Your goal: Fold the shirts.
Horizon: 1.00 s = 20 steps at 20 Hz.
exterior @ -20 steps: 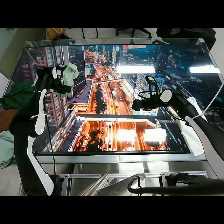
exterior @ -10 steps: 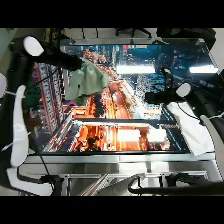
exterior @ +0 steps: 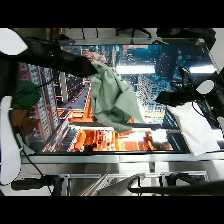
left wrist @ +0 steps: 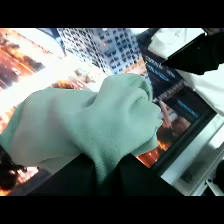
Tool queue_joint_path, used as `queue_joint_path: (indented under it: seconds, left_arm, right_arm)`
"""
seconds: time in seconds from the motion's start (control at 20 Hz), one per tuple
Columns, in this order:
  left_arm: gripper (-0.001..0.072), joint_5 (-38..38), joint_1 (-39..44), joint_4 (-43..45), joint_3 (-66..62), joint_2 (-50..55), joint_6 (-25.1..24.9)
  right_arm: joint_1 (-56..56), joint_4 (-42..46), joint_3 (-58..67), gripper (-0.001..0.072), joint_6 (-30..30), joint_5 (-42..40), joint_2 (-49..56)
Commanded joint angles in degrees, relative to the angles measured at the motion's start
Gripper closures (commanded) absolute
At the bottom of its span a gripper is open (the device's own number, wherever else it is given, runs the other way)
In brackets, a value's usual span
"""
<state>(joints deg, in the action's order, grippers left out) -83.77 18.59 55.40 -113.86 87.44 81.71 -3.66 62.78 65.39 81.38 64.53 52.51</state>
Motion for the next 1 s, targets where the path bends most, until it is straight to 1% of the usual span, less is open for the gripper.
queue_joint_path:
  seconds: [0.0,0.05,0.1,0.15,0.25,0.3,0.35,0.4,0.45,0.55,0.65,0.75,0.85,0.95]
  left_arm:
    - [0.0396,-3.13,1.42,-0.98,0.02,8.2,0.44]
    - [0.0006,-3.15,1.38,-0.96,0.02,10.51,1.4]
    - [0.0019,-3.45,0.61,-1.11,0.0,12.59,3.15]
    - [0.0019,-4.94,-0.57,-1.11,0.0,13.9,3.5]
    - [0.0019,-10.62,-3.17,-1.05,0.04,15.1,3.91]
    - [0.0019,-14.93,-4.35,-0.98,0.07,15.3,4.37]
    - [0.0019,-16.98,-4.79,-0.98,0.33,15.23,4.57]
    - [0.002,-19.47,-5.18,-0.96,4.28,13.0,5.16]
    - [0.002,-18.62,-5.01,-0.94,9.31,10.12,5.09]
    - [0.0019,-13.99,-3.87,-0.87,21.24,3.56,3.72]
    - [0.0019,-7.06,-1.97,-0.92,35.8,-3.72,3.19]
    - [0.0019,0.94,1.11,-1.22,50.82,-9.64,3.26]
    - [0.0019,11.56,5.27,-2.67,62.77,-13.2,3.39]
    - [0.0019,23.93,9.73,-7.58,71.45,-14.03,3.34]
  right_arm:
    - [-0.17,0.0,-0.07,0.0239,-0.46,3.19,0.02]
    - [-0.17,0.0,-0.07,0.0237,-0.9,4.0,0.07]
    - [-0.17,-0.02,-0.07,0.0196,-1.49,4.87,0.11]
    - [-0.17,-0.02,-0.07,0.0185,-1.75,5.95,0.26]
    - [-0.11,-1.79,-0.7,0.0185,-3.8,8.7,0.44]
    - [0.28,-3.61,-1.75,0.0185,-5.55,9.03,0.5]
    - [0.57,-4.79,-2.54,0.0184,-6.64,8.96,0.5]
    - [1.73,-7.5,-5.05,0.0183,-9.25,8.35,0.7]
    - [2.86,-8.63,-6.8,0.0182,-10.73,6.97,1.16]
    - [4.94,-8.66,-8.72,0.0182,-12.98,4.24,3.32]
    - [6.51,-9.62,-8.72,0.0182,-15.39,2.73,6.6]
    - [7.78,-12.7,-8.72,0.0182,-18.95,0.68,9.99]
    - [8.72,-15.52,-8.72,0.0183,-22.45,-1.64,13.18]
    - [8.94,-17.05,-8.68,0.0183,-24.65,-4.04,15.82]
